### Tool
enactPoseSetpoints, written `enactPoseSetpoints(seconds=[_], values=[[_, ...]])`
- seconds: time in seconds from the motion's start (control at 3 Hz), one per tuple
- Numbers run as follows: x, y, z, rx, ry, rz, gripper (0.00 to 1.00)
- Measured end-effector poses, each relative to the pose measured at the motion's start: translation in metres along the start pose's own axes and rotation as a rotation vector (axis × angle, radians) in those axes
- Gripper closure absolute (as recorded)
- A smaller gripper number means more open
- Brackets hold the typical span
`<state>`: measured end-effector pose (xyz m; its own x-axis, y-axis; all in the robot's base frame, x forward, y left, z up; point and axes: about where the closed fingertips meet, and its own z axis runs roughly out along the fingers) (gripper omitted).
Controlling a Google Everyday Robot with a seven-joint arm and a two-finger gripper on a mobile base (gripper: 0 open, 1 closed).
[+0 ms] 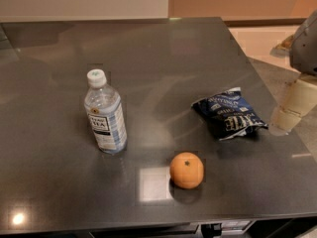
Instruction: Pick blue chip bag
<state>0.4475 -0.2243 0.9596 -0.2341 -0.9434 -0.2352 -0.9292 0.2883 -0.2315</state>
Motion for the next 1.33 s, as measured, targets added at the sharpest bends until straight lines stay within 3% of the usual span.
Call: enactPoseSetpoints(seconds=[0.67,1.33], values=[[0.011,0.005,0.049,-0.029,-0.048,0.015,0.00],[-0.003,0.010,0.106,-0.064,-0.070,0.017,0.00]])
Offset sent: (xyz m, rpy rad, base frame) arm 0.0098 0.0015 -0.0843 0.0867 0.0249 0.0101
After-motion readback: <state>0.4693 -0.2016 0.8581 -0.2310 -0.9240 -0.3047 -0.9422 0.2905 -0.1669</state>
